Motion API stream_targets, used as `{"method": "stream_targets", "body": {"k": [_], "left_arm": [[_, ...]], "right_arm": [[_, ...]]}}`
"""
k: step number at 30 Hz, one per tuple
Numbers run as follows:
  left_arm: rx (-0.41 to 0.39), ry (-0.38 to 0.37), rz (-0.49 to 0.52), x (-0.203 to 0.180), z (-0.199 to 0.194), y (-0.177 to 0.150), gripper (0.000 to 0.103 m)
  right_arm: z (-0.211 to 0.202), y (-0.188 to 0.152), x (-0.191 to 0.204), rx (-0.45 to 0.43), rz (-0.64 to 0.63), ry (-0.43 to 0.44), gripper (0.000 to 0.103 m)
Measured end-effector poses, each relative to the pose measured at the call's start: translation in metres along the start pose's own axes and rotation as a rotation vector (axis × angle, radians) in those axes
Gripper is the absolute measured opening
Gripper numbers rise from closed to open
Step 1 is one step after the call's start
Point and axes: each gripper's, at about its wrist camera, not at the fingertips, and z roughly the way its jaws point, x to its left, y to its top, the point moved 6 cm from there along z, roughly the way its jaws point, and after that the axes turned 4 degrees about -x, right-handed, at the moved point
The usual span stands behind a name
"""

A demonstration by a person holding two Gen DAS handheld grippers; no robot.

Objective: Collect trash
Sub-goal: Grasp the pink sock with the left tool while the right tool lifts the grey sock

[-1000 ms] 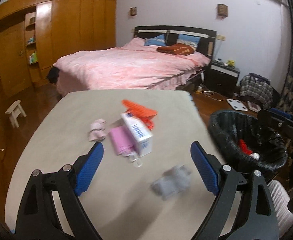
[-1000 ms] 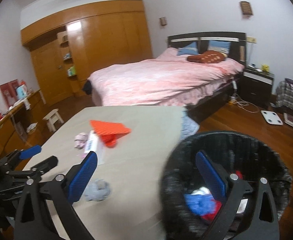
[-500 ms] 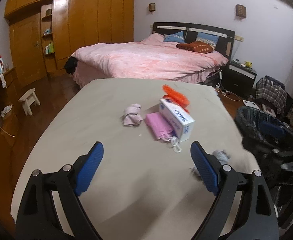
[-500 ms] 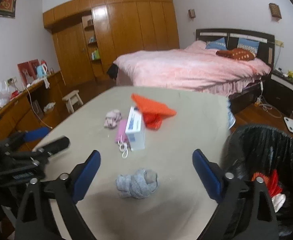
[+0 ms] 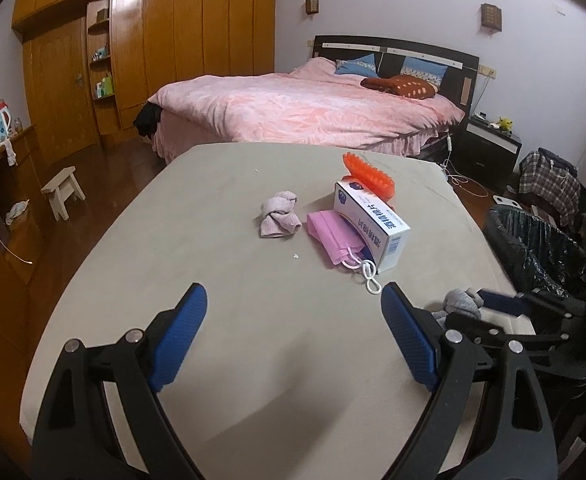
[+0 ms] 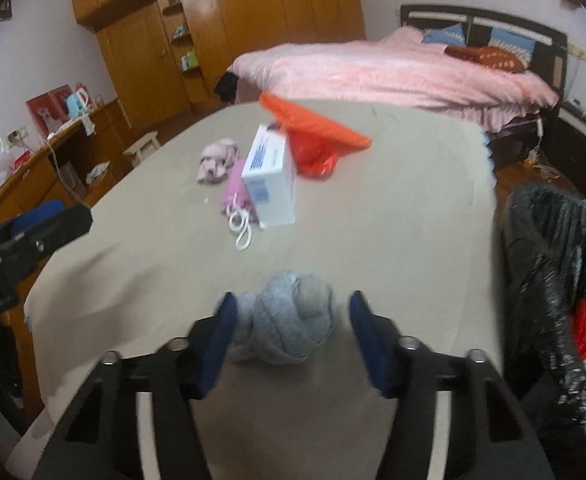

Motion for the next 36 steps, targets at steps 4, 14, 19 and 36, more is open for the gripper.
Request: {"method": "stream_targets", "body": {"k": [4, 14, 19, 36], "left_arm": [[0.001, -0.007, 0.002, -0.003, 0.002, -0.001, 0.086], [-0.011, -0.014, -0.015, -0.009, 0.010, 0.008, 0.086], [-0.023, -0.012, -0.016, -0.011, 0.020, 0.018, 0.086], [0.015, 0.049, -0.023, 0.017, 0.123, 0.058, 0.075]], "right_arm": [[-0.002, 0.001, 0.000, 0.006, -0.005, 0.008, 0.041], [-0.022, 0.040, -0.014, -0.064, 0.009, -0.012, 0.037], [-0.023, 0.061, -0.024, -0.096, 0.020, -0.028, 0.037], [0.024, 0.123, -0.065, -0.127, 0.027, -0.090, 0.037]]}}
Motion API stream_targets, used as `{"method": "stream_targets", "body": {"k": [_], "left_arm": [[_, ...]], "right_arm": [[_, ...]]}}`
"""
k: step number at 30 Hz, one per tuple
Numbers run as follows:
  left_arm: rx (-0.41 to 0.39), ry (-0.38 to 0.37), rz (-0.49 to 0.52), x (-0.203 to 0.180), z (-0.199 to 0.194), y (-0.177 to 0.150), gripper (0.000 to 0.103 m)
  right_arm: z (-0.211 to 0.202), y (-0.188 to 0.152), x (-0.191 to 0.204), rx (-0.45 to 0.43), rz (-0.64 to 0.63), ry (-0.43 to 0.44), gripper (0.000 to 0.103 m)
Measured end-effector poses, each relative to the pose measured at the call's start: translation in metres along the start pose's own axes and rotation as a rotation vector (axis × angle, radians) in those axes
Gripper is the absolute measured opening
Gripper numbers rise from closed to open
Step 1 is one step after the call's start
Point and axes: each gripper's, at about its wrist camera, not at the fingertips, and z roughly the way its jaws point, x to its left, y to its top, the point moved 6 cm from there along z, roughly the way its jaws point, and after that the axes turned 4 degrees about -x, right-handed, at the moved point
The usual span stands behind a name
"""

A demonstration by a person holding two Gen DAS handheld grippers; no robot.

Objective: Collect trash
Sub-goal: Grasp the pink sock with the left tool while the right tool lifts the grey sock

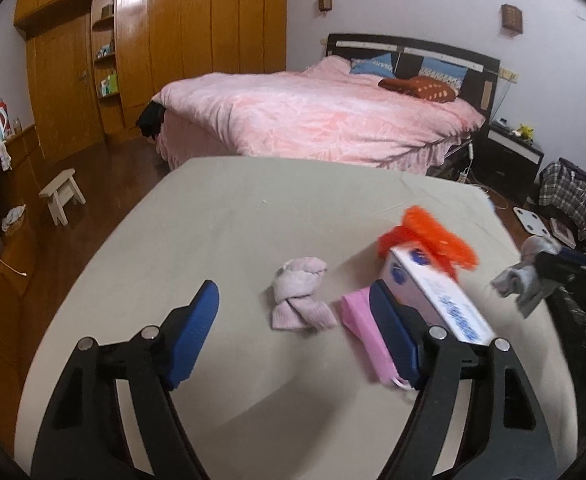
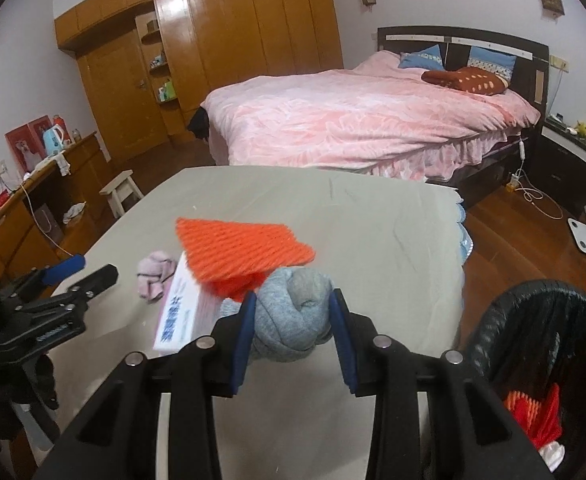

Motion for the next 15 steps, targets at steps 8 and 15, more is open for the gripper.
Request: {"method": "stream_targets", "body": {"k": [8, 15], "left_arm": [[0.102, -0.001, -0.019, 0.011, 0.056, -0.003, 0.067], [0.173, -0.058, -0.019, 0.005, 0.079, -0.006, 0.034]], "right_arm": [[0.024, 0.002, -0.008, 0.015, 0.012, -0.003, 0.037], [0.030, 0.001, -0.012, 0.027, 0.024, -0.006, 0.037]]}}
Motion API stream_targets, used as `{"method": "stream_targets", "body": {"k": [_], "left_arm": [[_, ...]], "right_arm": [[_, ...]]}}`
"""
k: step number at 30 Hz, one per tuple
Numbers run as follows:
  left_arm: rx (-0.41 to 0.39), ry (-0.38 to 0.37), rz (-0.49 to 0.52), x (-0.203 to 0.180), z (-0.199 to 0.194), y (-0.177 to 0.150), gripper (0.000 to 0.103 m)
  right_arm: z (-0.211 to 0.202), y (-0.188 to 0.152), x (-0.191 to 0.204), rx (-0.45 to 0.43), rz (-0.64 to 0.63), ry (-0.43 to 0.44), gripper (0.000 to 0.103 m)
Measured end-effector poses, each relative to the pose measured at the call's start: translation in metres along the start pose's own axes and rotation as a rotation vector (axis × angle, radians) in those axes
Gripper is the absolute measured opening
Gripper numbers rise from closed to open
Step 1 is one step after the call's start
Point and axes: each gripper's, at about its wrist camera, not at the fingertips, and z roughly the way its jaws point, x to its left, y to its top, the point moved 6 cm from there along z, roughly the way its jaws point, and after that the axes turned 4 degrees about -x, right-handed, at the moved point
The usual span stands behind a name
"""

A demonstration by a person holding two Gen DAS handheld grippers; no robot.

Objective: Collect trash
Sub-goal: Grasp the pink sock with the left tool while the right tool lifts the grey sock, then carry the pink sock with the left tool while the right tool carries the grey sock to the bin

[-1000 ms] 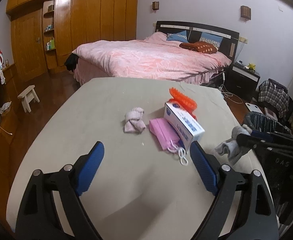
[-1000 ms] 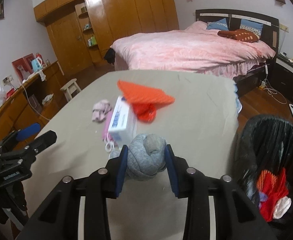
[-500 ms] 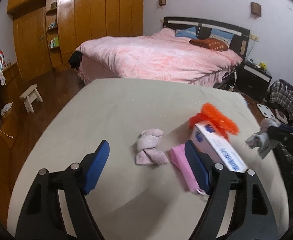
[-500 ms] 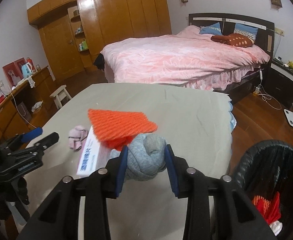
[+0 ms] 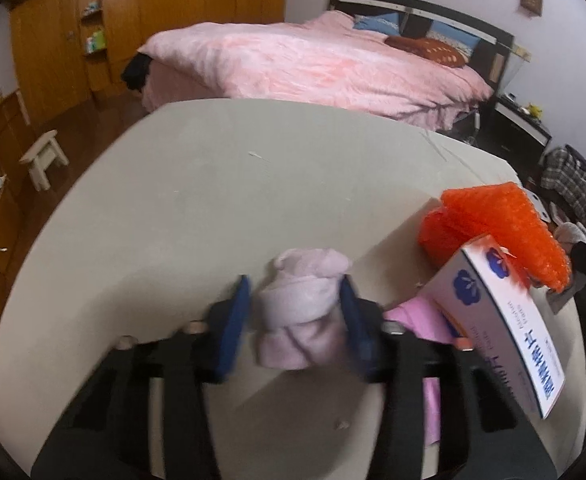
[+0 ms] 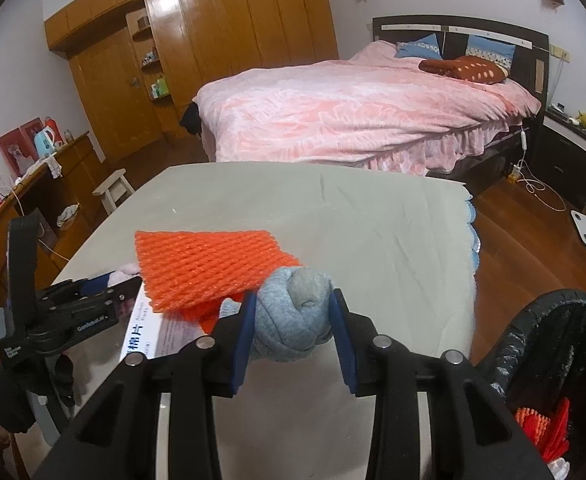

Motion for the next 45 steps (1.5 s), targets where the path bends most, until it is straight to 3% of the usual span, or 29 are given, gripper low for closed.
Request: {"method": "stream_targets", "body": {"k": [5, 16, 30, 45], "left_arm": [[-0.032, 0.000, -0.003, -0.006, -0.010, 0.003, 0.032], [-0.171, 0.019, 0.005, -0.036, -0.095, 0.024, 0.032], [-0.254, -0.074, 0.047, -0.109, -0.169, 0.025, 0.032], [-0.306, -0.180, 0.095, -0.180, -0.210, 0.018, 0.032]], "right_arm": [[-0.011, 0.004, -0.001, -0.014, -0.002, -0.005, 0.037], [-0.065, 0.020, 0.004, -0.088, -0.005, 0.003, 0.037], [-0.148, 0.031, -0.003, -0.192, -0.012, -0.025, 0.037], [-0.227, 0.023, -0.044, -0.274, -0.006, -0.120, 0.037]]}}
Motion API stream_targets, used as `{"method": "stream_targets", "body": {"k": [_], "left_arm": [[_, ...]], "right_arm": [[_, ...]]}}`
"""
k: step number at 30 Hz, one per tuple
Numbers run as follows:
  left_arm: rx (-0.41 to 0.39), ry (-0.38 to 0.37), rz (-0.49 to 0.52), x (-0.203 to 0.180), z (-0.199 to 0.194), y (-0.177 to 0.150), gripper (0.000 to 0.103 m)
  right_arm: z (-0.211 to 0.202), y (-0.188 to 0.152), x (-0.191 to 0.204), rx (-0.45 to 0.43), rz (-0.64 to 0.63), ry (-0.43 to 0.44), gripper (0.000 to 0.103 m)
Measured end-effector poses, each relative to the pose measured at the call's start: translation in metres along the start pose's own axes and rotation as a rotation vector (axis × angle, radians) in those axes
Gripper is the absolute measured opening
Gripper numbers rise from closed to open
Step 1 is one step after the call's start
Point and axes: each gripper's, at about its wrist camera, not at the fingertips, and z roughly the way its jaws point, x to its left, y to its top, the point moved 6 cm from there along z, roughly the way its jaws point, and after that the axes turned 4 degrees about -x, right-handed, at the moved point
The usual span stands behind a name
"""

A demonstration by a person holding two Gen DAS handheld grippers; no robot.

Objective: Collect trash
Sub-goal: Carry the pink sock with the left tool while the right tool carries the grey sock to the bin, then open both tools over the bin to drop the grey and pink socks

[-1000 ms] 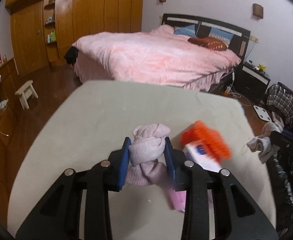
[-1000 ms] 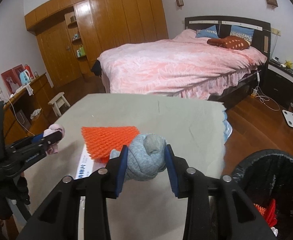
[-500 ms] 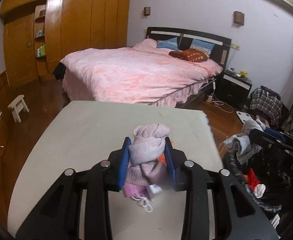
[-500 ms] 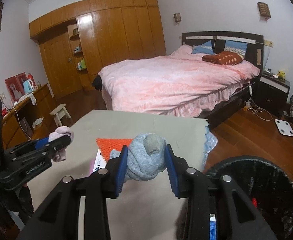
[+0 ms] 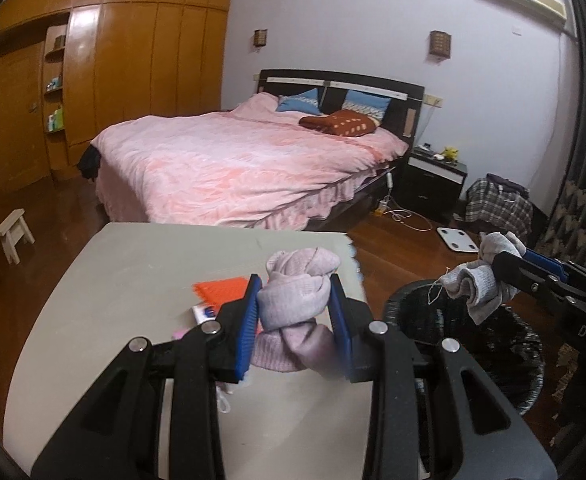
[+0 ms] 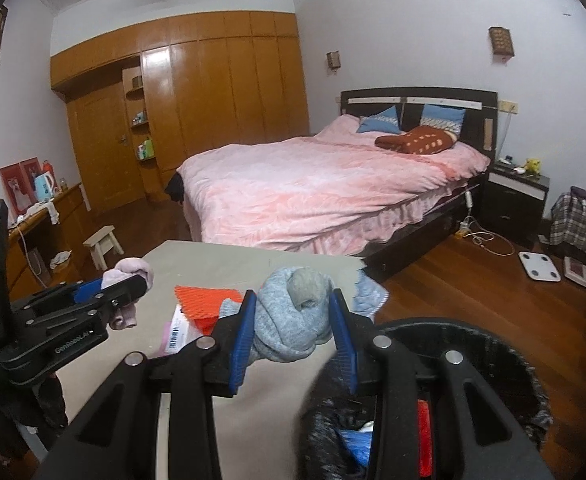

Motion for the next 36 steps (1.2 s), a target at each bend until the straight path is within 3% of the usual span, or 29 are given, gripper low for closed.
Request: {"method": "stream_targets", "body": {"k": [17, 36], "left_arm": [[-0.018, -0.147, 0.092, -0.097, -0.008, 0.003, 0.032], [0.075, -0.275, 0.195, -0.186, 0.057, -0.038, 0.032]], "right_arm": [[-0.049, -0.008, -0.076, -0.032, 0.052, -0.146, 0.037], [-0.041, -0.046, -0.164, 0.033, 0.107, -0.260, 0.037]]}}
